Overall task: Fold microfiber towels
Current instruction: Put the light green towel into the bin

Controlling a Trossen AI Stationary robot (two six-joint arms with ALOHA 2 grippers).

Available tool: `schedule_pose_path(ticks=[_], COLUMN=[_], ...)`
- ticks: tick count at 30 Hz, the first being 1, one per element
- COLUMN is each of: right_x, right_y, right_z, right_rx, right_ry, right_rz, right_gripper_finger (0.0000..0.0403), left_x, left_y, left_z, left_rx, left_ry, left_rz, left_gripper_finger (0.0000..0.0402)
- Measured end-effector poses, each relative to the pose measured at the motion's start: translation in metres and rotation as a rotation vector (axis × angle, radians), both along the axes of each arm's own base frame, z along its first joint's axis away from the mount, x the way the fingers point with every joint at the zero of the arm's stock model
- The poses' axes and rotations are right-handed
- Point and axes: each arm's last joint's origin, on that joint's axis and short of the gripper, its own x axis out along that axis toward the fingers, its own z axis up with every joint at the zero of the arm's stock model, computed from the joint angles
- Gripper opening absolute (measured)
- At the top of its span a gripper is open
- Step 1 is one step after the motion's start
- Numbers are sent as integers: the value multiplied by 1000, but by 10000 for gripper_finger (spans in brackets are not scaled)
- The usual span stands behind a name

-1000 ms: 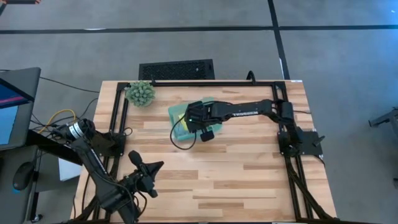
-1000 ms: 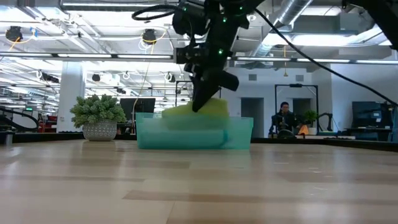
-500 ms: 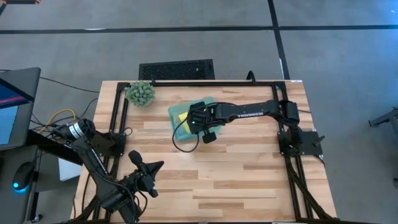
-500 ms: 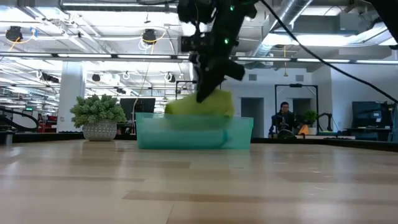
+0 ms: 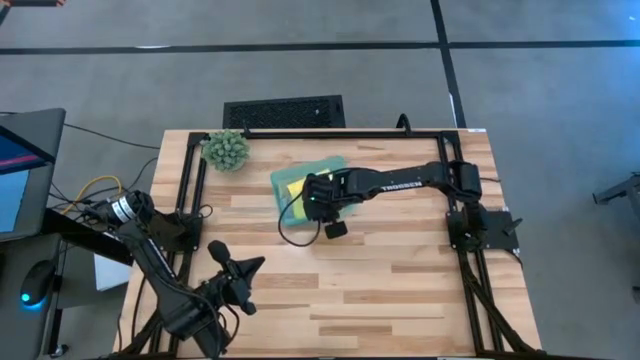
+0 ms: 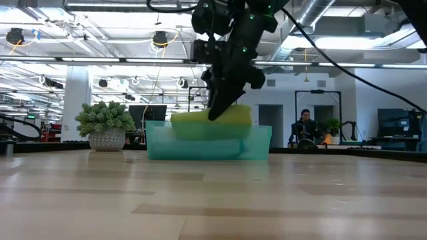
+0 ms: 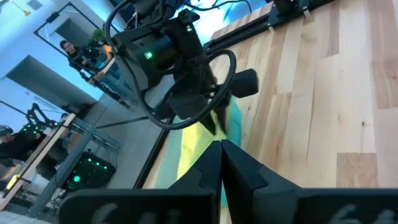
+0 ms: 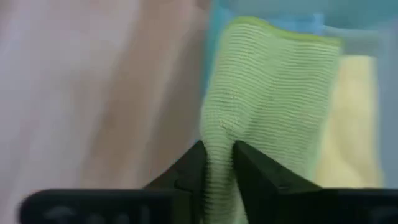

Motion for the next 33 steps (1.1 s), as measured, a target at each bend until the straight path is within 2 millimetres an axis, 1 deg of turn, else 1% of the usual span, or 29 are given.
schedule_pose_path(ticks=[3,8,11,14,16,19,21,23,25,26,27,29,31,33], right_x=[0,-4,-8,-10,-12,-15,-15,-14,-10,-9,-7,-4,-4,-3], right_y=[-5,-15,-17,-15,-14,-16,-20,-26,-32,-35,-37,-40,-41,-41], right_z=[0,2,17,37,47,52,52,50,41,34,28,19,17,16], right_rx=[96,111,123,132,151,214,247,263,264,267,275,305,333,338], right_ry=[-5,35,52,12,-22,-40,-44,-56,-49,-28,-11,-5,9,8], right_rz=[-9,-36,-39,-39,-35,-16,-17,-31,-45,-54,-61,-64,-70,-62], right_gripper_finger=[138,219,248,251,239,193,145,88,32,17,14,21,27,25], left_x=[2,3,3,3,3,3,3,3,3,3,4,4,4,4], left_y=[1,3,3,3,2,2,2,2,2,2,2,2,2,2], left_z=[0,-1,-1,-1,-1,-1,-1,-1,-1,-1,-1,-1,-1,-1], left_rx=[-3,-28,-32,-33,-35,-37,-39,-41,-41,-42,-44,-47,-47,-46], left_ry=[-3,5,6,6,5,4,3,3,3,3,1,0,0,0], left_rz=[9,26,27,27,27,27,28,28,28,28,27,28,28,28], left_gripper_finger=[0,0,0,0,0,0,0,0,0,0,0,0,0,0])
